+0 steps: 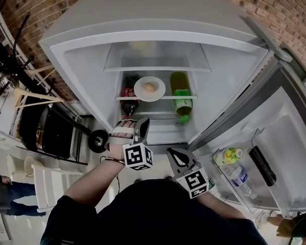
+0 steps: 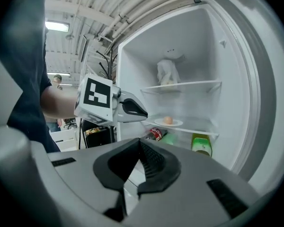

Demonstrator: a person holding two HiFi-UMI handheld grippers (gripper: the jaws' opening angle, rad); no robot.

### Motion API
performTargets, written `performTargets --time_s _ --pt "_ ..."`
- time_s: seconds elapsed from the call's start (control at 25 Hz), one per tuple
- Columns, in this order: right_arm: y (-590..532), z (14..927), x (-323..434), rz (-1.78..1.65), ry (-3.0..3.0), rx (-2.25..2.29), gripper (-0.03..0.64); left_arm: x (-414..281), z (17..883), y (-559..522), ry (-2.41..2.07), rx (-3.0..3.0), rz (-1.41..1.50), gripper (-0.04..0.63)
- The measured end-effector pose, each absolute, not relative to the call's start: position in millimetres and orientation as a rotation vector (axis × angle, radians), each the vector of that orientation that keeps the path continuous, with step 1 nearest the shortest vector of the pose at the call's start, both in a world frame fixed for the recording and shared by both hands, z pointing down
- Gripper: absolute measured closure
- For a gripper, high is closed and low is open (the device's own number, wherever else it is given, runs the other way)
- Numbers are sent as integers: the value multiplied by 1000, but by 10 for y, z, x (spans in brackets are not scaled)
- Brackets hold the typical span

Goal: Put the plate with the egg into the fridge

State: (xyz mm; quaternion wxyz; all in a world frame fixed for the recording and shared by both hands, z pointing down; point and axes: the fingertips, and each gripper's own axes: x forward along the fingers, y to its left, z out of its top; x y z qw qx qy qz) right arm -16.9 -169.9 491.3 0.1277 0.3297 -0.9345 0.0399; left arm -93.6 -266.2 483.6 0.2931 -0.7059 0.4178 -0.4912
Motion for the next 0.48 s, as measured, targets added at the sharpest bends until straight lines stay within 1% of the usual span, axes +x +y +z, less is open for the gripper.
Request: performTargets --time_s 0.12,0.24,0.48 --pt "-1697 4914 -215 109 -2722 941 606 -921 4797 -2460 1189 -2013 -1224 588" --pt "-1711 4907 -251 95 -2725 930 606 -870 4736 -2250 1251 -2188 -1088 589" --pt "-1714 4866 -306 82 -2745 906 607 -729 4445 -1856 1260 -2640 -673 591"
